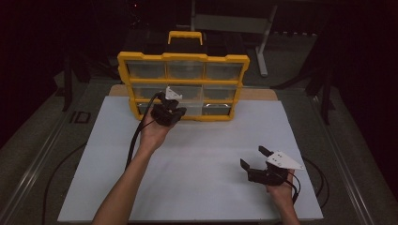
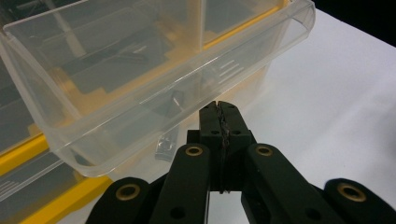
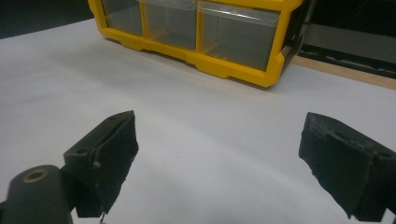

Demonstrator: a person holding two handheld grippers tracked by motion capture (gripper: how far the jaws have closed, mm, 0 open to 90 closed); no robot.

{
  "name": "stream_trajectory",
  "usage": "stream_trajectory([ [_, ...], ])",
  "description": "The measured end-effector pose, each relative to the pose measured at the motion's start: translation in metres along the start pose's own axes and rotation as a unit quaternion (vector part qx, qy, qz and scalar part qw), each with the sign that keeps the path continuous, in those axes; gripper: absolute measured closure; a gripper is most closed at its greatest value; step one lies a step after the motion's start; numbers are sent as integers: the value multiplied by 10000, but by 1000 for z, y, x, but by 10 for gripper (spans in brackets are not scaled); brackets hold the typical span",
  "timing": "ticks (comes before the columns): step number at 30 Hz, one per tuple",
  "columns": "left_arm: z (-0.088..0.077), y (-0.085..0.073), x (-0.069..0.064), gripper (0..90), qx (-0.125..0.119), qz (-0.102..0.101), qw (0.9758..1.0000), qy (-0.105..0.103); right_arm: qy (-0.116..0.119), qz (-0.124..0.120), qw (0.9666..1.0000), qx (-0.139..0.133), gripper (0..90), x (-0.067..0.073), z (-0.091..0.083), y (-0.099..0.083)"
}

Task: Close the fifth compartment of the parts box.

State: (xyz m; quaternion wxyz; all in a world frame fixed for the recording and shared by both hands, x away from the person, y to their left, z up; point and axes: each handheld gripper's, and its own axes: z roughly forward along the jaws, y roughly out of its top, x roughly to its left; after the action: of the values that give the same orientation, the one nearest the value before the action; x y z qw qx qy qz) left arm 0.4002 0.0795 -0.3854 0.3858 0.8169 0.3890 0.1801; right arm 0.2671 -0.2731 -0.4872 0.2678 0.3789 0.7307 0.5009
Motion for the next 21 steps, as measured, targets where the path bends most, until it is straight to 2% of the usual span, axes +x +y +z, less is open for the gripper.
stream_trajectory([
  [21,5,8,6,900,-40,-83,9999,74,0,5,10000,2,112,0,0,0],
])
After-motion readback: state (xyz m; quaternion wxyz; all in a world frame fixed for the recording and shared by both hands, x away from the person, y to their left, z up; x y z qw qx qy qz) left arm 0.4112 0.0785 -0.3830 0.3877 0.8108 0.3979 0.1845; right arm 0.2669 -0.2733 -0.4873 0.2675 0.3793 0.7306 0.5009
